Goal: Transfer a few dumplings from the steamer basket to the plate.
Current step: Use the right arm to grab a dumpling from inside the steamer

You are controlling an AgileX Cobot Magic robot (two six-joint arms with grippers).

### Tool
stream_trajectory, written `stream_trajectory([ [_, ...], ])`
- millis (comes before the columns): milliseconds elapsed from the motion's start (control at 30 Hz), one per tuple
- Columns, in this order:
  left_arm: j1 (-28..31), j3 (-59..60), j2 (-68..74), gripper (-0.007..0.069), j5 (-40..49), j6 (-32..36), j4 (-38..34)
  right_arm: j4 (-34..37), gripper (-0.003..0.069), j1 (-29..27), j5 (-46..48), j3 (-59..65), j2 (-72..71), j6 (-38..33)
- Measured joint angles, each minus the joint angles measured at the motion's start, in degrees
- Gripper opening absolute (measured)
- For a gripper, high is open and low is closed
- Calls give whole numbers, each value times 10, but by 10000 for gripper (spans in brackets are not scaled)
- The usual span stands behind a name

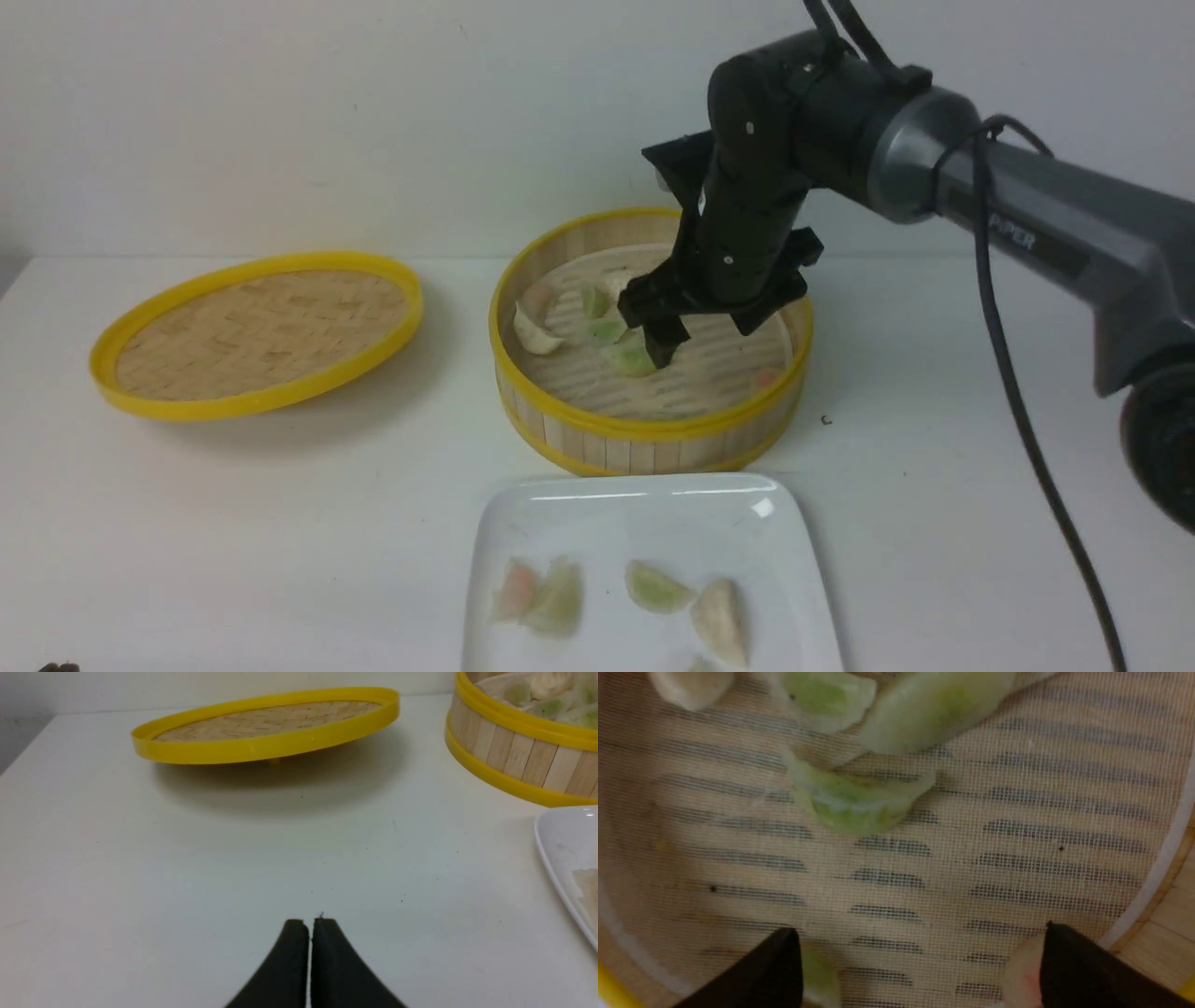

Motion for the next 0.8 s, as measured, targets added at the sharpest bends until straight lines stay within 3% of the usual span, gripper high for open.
stream_trajectory([
  [633, 0, 0, 0, -6, 0, 0, 1, -40, 580, -9, -4, 23, 33, -11],
  [767, 0, 0, 0, -6, 0, 0, 1, -40, 419, -10, -3, 19, 35, -11],
  [800, 0, 0, 0, -6, 0, 0, 1, -40, 419, -10, -3, 19, 35, -11],
])
